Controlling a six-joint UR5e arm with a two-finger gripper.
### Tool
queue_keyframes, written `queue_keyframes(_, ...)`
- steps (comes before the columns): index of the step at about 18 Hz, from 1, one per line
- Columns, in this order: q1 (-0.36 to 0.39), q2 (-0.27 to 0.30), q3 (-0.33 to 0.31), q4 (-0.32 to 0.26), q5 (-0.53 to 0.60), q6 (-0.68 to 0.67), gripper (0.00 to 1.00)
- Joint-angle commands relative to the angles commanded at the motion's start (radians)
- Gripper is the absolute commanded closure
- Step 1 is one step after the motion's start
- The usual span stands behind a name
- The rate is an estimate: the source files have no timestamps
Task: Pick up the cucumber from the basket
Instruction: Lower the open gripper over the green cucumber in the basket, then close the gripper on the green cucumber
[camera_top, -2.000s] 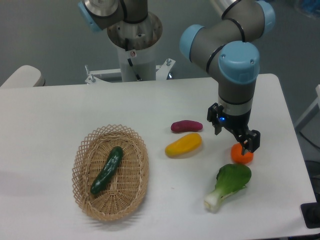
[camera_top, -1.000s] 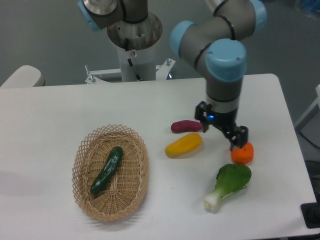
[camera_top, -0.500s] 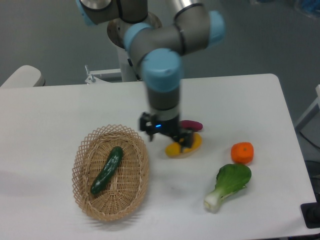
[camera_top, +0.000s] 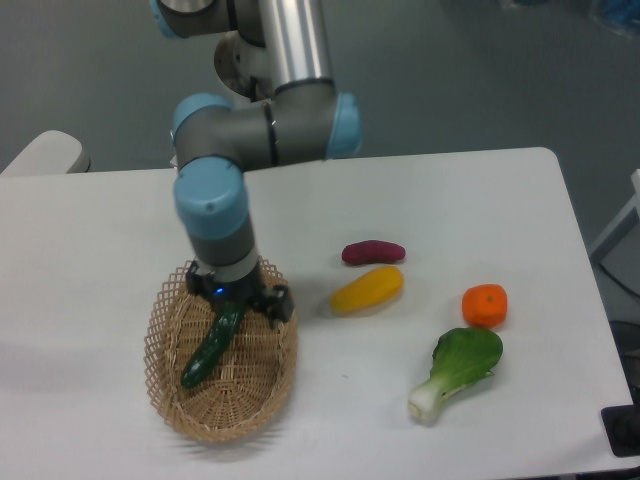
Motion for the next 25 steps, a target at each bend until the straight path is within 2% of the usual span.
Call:
queue_keyframes(3, -0.022, -0.037, -0.006, 0.049, 0.003, 0.003, 0.0)
queue_keyframes(10, -0.025, -0.065, -0.005, 0.051, 0.006, 0.044, 0.0)
queue_keyframes(11, -0.025, -0.065, -0.002, 0.051, 0.005, 0.046, 0.12)
queue_keyframes(12, -0.025, -0.065, 0.0, 0.051, 0.005, 0.048, 0.4)
queue_keyframes(13, -0.025, -0.065, 0.005, 0.051, 0.003, 0.051, 0.58)
queue_keyframes(14, -0.025, -0.065, 0.009, 0.051, 0.005, 0.066, 0.69)
queue_keyframes(18, -0.023, -0.062, 0.02, 0.048, 0.003, 0.109, 0.79)
queue_keyframes(23, -0.014, -0.048, 0.07, 0.034, 0.005, 0.118, 0.8)
queue_keyframes(25, 0.001, -0.028, 0.09, 0.014, 0.006, 0.182, 0.8)
